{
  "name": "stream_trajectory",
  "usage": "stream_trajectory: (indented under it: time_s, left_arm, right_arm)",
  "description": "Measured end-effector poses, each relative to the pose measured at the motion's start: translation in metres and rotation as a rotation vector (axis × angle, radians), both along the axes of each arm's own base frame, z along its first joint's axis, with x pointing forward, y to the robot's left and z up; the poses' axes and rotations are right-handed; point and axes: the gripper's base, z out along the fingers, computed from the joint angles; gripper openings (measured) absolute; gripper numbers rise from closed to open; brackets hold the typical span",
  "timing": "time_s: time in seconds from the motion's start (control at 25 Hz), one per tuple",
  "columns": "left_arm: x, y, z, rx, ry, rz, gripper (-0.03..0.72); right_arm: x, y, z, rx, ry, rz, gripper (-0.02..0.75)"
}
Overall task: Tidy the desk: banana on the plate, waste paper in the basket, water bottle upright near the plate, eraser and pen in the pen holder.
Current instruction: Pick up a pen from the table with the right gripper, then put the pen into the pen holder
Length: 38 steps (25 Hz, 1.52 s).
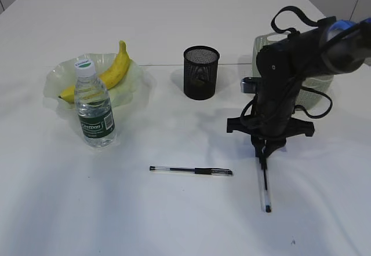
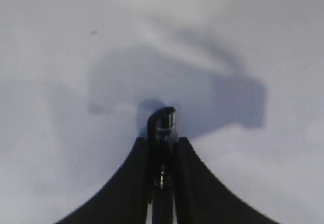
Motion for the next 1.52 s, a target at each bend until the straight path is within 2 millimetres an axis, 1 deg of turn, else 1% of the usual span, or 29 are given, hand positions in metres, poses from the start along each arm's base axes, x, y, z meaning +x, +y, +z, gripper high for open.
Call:
stream_trajectory:
  time_s: [0.08,0.12,0.4,0.72,0.92,1.08,1.36,1.52]
  left_arm:
    - [0.001,0.0,0.0,0.001,0.002,0.009,0.452]
    - [0.001,0.001,0.0,-0.001,0.002,0.011,0.452]
    - [0.002,0.001,0.001,-0.011,0.002,0.023,0.452]
    - [0.003,0.002,0.001,-0.011,0.005,0.037,0.452]
    - [0.003,0.002,0.001,-0.011,0.005,0.041,0.451]
    - [0.003,0.002,0.0,-0.011,0.006,0.043,0.449]
    - [0.003,0.002,0.001,-0.012,0.006,0.044,0.448]
    - [0.003,0.002,0.001,-0.012,0.006,0.044,0.447]
  right_arm:
    - [0.009,0.002,0.005,-0.002,-0.033,0.012,0.081]
    - [0.015,0.003,0.011,-0.001,-0.058,0.02,0.081]
    - [0.049,0.011,0.06,0.013,-0.252,0.057,0.08]
    - [0.073,0.015,0.108,0.011,-0.455,0.092,0.079]
    - [0.087,0.019,0.13,0.019,-0.629,0.137,0.078]
    - [0.097,0.023,0.143,0.036,-0.788,0.193,0.078]
    - [0.108,0.031,0.157,0.023,-1.009,0.325,0.078]
    - [0.113,0.036,0.155,0.022,-1.081,0.387,0.078]
